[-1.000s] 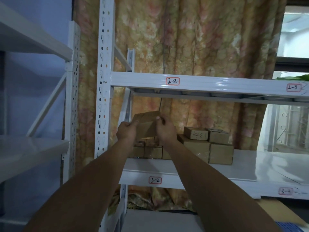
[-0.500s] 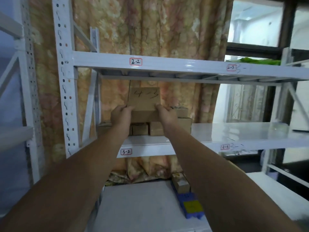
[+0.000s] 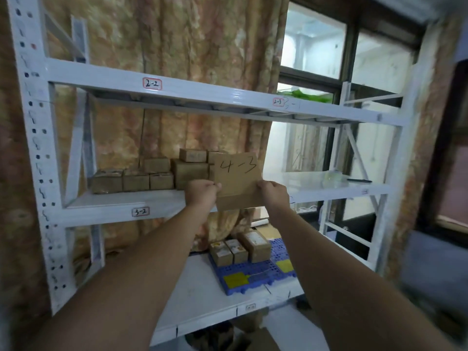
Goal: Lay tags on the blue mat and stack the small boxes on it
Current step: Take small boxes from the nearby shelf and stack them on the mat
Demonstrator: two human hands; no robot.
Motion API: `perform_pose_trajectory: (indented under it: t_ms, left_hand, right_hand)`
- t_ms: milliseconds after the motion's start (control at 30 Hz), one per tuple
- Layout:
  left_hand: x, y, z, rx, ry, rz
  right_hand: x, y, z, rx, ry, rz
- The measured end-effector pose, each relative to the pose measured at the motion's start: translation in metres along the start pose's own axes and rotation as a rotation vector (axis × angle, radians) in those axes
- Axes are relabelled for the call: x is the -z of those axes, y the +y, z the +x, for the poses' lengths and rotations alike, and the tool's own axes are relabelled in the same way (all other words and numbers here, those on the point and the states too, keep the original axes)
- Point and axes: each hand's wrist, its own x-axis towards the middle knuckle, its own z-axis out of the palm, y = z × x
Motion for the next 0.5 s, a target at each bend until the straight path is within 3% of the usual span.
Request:
perform_pose_trajectory:
  t_ms: [233,500]
  left_hand:
    - [-0.073,-0.034,-0.023,0.057,-0.068,0.185]
    - [-0.183,-0.097,-0.029,0.211,-0.119,0.177]
  right_hand:
    - [0.071,0.054,0.023,-0.086,-0.009,-0.371]
    - [0.134,0.13,0.076,-0.181,-0.033,-0.676]
